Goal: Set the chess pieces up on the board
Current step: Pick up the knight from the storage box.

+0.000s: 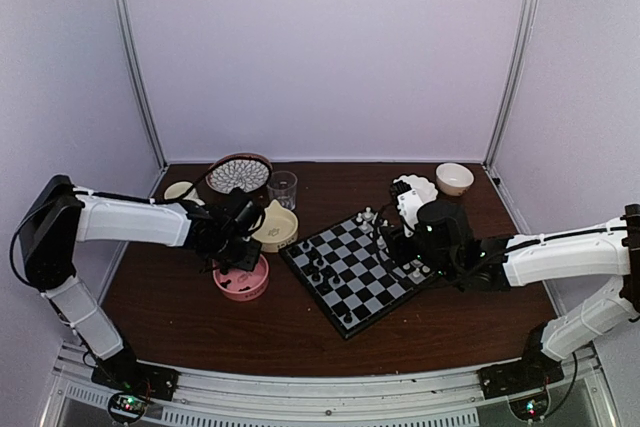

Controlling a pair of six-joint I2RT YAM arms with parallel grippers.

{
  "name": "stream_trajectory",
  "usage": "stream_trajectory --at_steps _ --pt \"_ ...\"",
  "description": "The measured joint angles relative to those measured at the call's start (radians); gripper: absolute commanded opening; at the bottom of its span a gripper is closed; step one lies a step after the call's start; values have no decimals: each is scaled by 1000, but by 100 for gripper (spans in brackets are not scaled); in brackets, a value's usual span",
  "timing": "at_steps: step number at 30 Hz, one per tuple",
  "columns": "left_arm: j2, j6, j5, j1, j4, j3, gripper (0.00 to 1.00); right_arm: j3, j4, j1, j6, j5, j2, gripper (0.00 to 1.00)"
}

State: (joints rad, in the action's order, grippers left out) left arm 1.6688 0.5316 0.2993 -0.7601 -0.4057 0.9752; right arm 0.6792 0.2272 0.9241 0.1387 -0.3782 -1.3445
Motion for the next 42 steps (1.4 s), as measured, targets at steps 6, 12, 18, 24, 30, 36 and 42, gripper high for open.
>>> stream_trajectory --at_steps 6,12,18,24,30,36,42 --pt "-116 -10 -21 0 20 -54 19 0 0 -1 0 8 0 53" --pt "-97 -11 -23 0 32 -61 16 2 0 -1 0 15 0 53" --pt "-49 -34 -15 0 48 -61 19 2 0 -1 1 19 0 53" --pt "-35 -86 -9 0 90 -61 17 2 0 -1 3 22 0 53" --pt "-24 -137 -14 0 142 -63 16 2 -1 -1 4 23 0 53" --pt "11 -153 2 0 151 -62 16 2 -3 -2 4 23 0 53" --pt "60 -150 35 0 129 -26 15 2 -3 -2 4 23 0 53"
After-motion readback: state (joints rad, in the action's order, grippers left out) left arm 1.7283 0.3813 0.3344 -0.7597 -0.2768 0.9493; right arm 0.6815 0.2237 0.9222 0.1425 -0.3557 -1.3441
